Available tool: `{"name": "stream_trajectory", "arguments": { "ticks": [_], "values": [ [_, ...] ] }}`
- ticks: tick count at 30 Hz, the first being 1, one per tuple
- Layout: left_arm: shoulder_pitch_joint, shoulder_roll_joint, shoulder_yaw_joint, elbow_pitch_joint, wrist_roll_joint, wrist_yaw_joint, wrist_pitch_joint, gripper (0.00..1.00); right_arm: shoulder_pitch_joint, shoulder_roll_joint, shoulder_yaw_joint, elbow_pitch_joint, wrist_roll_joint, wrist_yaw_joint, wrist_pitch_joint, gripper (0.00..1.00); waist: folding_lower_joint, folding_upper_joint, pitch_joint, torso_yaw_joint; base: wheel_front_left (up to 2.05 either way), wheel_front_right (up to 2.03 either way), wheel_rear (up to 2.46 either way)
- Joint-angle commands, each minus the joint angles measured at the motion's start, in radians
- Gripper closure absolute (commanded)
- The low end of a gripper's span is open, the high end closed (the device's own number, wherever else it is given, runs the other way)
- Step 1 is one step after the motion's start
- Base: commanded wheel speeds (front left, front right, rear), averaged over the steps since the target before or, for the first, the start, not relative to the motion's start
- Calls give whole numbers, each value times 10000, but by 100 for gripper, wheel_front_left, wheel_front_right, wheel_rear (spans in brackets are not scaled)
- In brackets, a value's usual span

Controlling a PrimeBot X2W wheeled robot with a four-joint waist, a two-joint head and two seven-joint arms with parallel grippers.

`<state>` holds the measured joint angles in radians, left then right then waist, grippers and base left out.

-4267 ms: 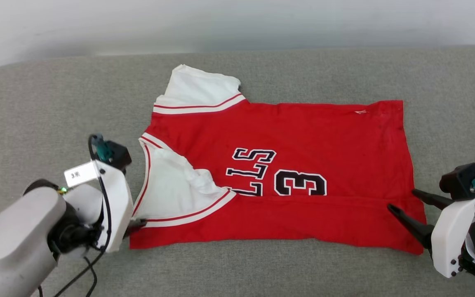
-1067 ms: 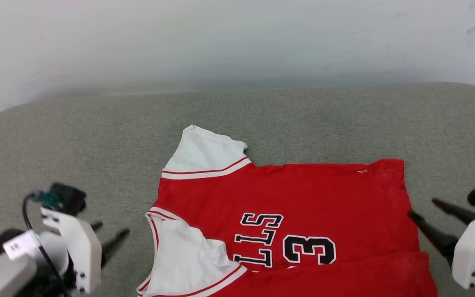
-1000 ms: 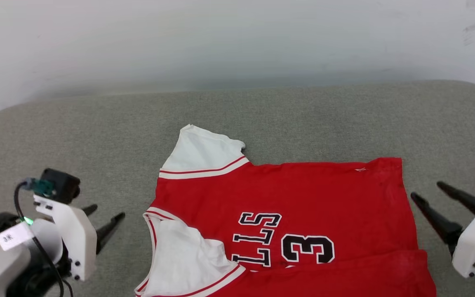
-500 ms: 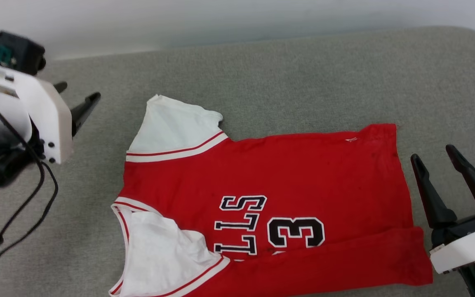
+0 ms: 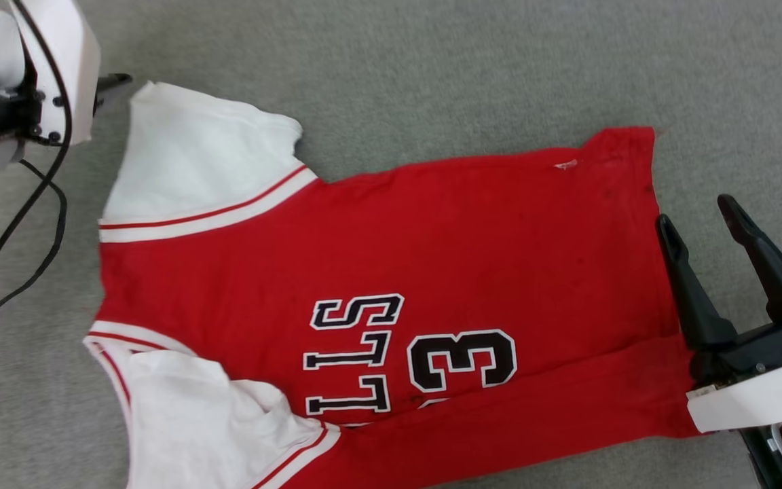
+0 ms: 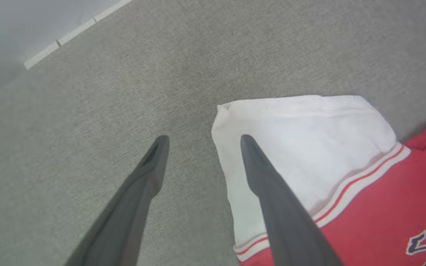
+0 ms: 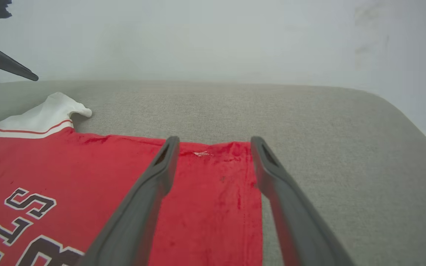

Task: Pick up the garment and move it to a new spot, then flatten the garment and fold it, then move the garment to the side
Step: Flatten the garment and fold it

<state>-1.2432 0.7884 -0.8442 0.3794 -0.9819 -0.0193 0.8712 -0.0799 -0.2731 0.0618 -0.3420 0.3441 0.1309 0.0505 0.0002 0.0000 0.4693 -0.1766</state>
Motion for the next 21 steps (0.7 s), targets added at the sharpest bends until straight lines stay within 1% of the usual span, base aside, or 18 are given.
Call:
{"name": "stream_trajectory", "arguments": {
  "ticks": [1,5,9,11,12,13,16,18,20,21],
  "values": [
    [-268,-133,-126,282,-29,-75,325,0,-228,13,47,-12,9,-3,-5,0,-2,0,637,-413,0,0,0],
    [-435,-328,-303,760,-46,-242,672,0,-428,-57,125,110,22,-3,-45,0,-2,0,972,-555,0,0,0],
    [-106,-346,-769,1184,67,-464,1092,0,-538,-102,122,318,95,-3,-148,0,-2,0,1102,-616,0,0,0],
    [117,-387,-937,1318,47,-576,1132,0,-631,-159,127,426,108,-3,-168,0,-2,0,1100,-632,0,0,0],
    [212,-415,-976,1370,11,-607,1122,5,-672,-180,131,466,124,-3,-176,0,-2,0,1083,-632,0,0,0],
    [286,-438,-1004,1413,-7,-635,1081,100,-718,-219,132,498,132,-3,-169,0,-2,0,1048,-632,0,0,0],
    [311,-504,-987,1451,12,-752,799,100,-936,-466,6,544,77,-5,-72,0,-2,0,821,-552,0,0,0],
    [192,-537,-939,1412,39,-817,567,100,-1206,-772,-107,456,35,-3,150,0,-2,0,603,-452,0,0,0],
    [111,-615,-924,1306,89,-881,259,100,-1529,-1284,-166,382,28,-3,606,0,-2,0,338,-291,0,0,0],
    [111,-615,-924,1306,89,-881,259,100,-1529,-1284,-166,382,28,-3,606,0,-2,0,338,-291,0,0,0]
  ]
}}
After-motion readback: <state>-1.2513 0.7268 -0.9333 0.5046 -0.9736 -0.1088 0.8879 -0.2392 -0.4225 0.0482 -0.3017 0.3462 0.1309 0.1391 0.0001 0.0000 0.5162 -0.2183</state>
